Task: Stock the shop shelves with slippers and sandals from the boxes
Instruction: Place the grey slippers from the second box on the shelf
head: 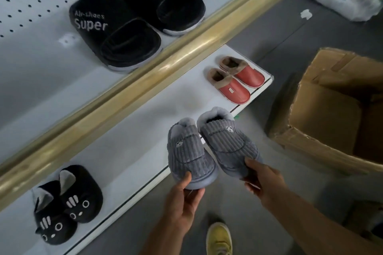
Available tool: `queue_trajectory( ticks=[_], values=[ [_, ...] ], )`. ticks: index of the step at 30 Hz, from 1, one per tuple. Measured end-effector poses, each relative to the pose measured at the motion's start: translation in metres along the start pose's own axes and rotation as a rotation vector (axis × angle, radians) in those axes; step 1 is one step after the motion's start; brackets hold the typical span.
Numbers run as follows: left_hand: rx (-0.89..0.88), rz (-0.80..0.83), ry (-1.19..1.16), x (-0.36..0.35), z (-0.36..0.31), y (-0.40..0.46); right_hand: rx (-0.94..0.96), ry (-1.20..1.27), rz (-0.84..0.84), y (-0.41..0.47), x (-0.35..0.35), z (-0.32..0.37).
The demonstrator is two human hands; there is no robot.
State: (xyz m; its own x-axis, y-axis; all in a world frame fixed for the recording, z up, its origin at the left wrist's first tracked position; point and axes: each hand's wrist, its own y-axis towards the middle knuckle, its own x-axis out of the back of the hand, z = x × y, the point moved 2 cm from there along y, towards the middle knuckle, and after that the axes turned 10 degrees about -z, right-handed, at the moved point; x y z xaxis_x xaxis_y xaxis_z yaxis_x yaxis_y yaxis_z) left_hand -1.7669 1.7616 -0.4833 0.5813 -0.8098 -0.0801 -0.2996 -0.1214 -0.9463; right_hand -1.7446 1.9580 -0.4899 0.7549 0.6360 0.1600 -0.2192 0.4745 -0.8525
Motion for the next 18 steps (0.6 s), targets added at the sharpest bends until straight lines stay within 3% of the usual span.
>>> queue_trajectory(
  ticks=[8,18],
  values=[
    [-0.052,0.017,0.015,-0.033,-0.038,0.011,-0.004,-0.017,0.008,0.003,-0.036,0.026],
    [-0.073,0.086,0.014,-0.018,-0.027,-0.041,0.01,-0.022,0.094,-0.055,0.007,0.036]
  ],
)
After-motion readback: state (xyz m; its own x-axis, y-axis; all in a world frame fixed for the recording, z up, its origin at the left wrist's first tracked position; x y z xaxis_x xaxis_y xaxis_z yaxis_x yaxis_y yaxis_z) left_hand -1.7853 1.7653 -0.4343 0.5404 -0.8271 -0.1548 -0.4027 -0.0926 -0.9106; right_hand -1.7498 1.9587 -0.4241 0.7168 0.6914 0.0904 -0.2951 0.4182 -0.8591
